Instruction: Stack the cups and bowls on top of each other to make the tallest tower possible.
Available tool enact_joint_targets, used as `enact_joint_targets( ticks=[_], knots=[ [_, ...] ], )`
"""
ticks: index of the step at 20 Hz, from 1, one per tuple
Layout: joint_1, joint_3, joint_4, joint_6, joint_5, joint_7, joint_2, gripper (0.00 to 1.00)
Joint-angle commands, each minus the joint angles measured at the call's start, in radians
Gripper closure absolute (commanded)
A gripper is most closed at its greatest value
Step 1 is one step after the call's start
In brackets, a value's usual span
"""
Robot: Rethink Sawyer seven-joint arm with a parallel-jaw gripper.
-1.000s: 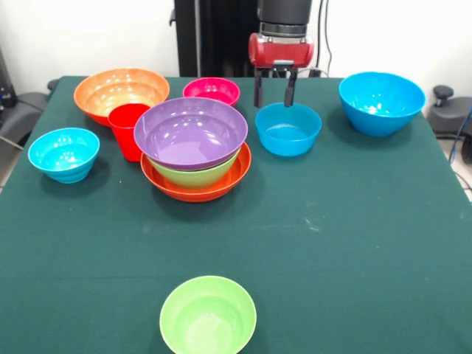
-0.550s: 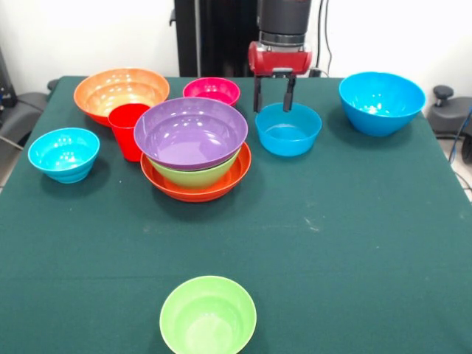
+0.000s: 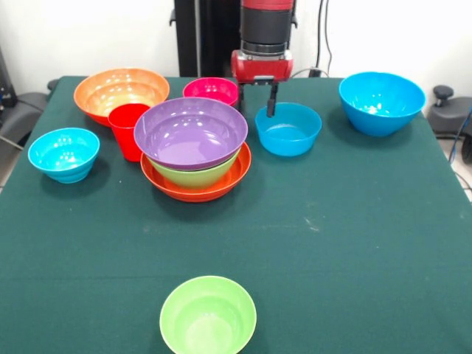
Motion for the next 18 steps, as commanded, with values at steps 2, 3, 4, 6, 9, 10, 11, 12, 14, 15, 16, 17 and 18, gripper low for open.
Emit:
enact_joint_targets(
  ticks=[2, 3, 4, 6, 9, 10, 11, 12, 14, 15, 16, 17, 18],
  knots=[
    [-0.022, 0.117, -0.129, -0.008, -0.055, 0.075, 0.075, 0.0],
    [-0.013, 0.11, -0.132, -0.013, -0.048, 0.078, 0.079, 0.0],
    [-0.007, 0.106, -0.134, -0.011, -0.043, 0.08, 0.082, 0.0],
    [0.018, 0.083, -0.15, -0.034, -0.025, 0.085, 0.103, 0.0],
    [0.062, 0.039, -0.2, -0.096, 0.011, 0.092, 0.168, 0.0],
    [0.069, 0.033, -0.204, -0.1, 0.014, 0.094, 0.172, 0.0],
    [0.076, 0.027, -0.207, -0.103, 0.016, 0.096, 0.175, 0.0],
    [0.081, 0.024, -0.209, -0.104, 0.018, 0.098, 0.177, 0.0],
    [0.088, 0.017, -0.201, -0.104, 0.018, 0.103, 0.172, 0.0],
    [0.091, 0.015, -0.198, -0.104, 0.017, 0.105, 0.17, 0.0],
    [0.091, 0.013, -0.194, -0.105, 0.015, 0.108, 0.167, 0.0],
    [0.094, 0.01, -0.193, -0.106, 0.016, 0.109, 0.167, 0.0],
    [0.095, 0.008, -0.193, -0.109, 0.017, 0.111, 0.169, 0.0]
  ],
)
